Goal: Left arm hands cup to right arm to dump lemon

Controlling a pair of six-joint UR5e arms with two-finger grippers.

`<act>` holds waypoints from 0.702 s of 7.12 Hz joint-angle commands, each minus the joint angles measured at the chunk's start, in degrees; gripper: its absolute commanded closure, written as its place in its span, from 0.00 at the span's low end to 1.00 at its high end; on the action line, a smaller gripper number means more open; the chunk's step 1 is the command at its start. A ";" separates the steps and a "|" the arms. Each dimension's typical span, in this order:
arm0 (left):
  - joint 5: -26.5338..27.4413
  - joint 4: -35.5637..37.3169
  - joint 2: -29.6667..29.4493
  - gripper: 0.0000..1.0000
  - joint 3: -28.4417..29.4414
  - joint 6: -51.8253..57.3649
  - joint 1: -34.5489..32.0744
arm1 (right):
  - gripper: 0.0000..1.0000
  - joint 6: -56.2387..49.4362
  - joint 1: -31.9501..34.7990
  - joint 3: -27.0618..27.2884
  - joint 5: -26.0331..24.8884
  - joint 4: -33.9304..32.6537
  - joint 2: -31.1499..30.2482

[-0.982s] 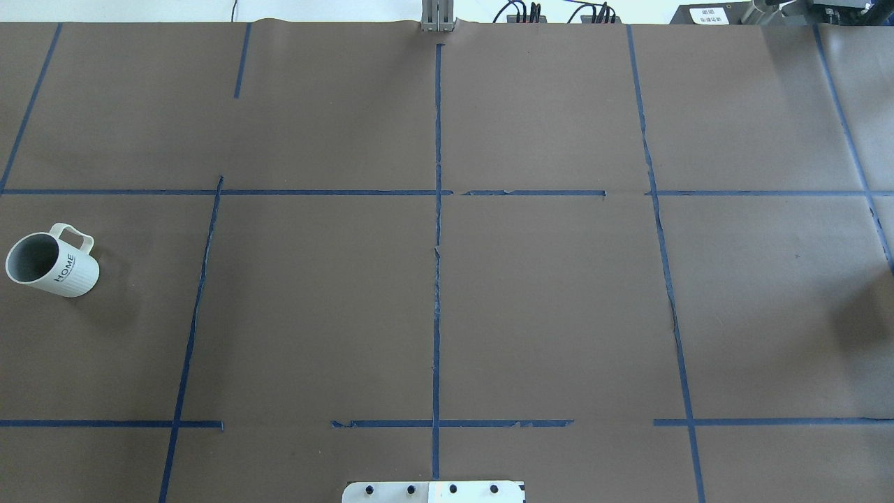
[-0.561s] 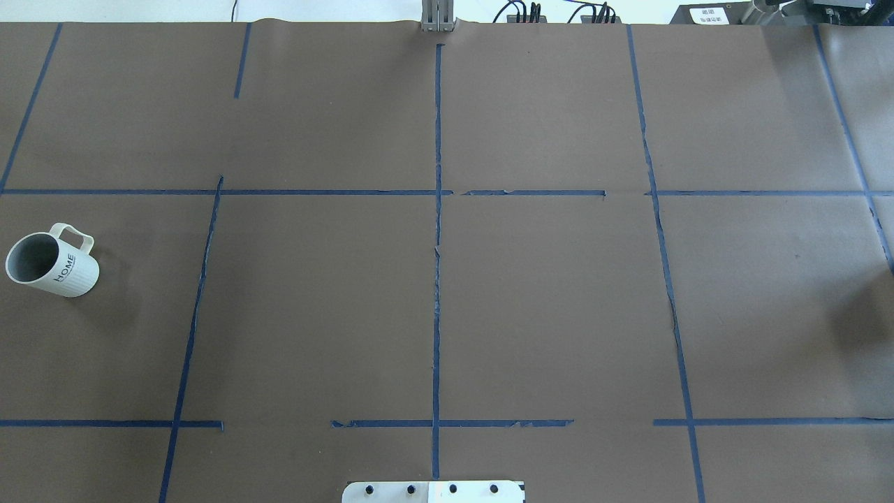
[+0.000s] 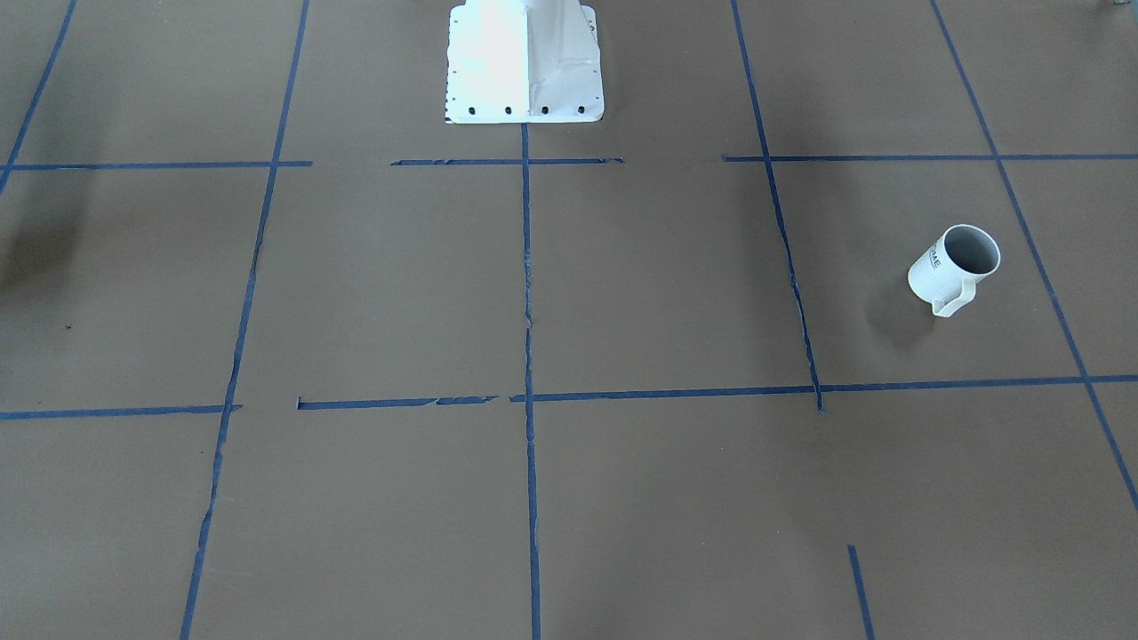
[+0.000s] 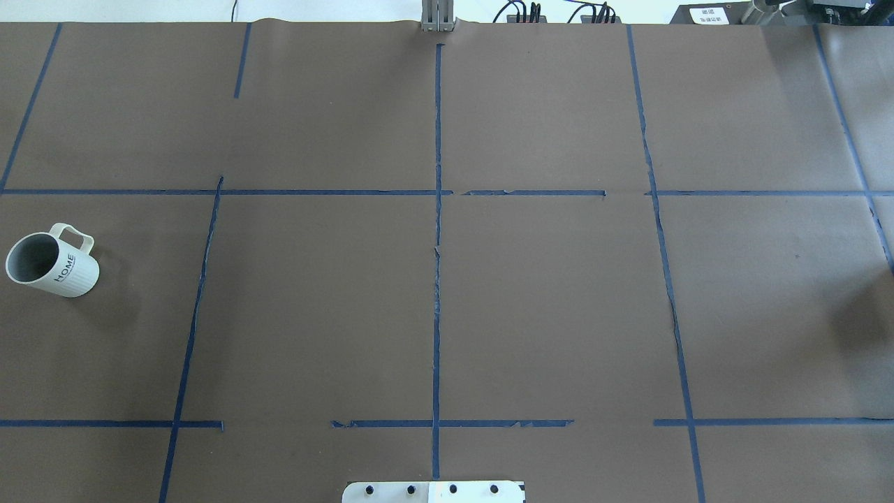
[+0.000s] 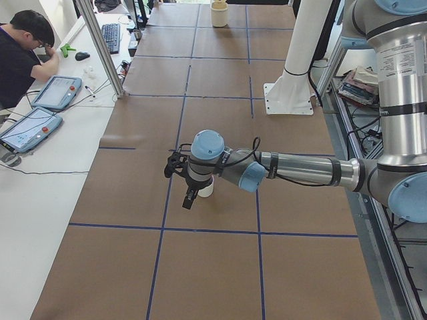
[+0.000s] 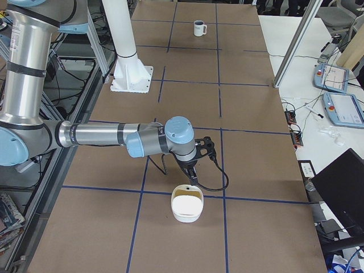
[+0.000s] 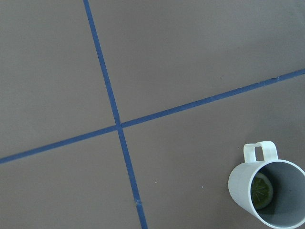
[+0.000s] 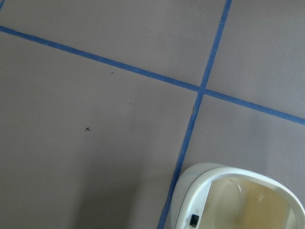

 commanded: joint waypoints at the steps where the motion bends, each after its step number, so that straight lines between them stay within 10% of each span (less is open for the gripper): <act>1: 1.63 -4.33 0.72 0.10 0.33 -13.04 6.12 | 0.00 -0.02 0.00 -0.01 0.10 0.07 -0.16; 5: 7.53 -11.30 -0.33 0.18 3.13 -25.22 17.82 | 0.00 -0.20 0.00 0.08 0.10 0.07 -0.16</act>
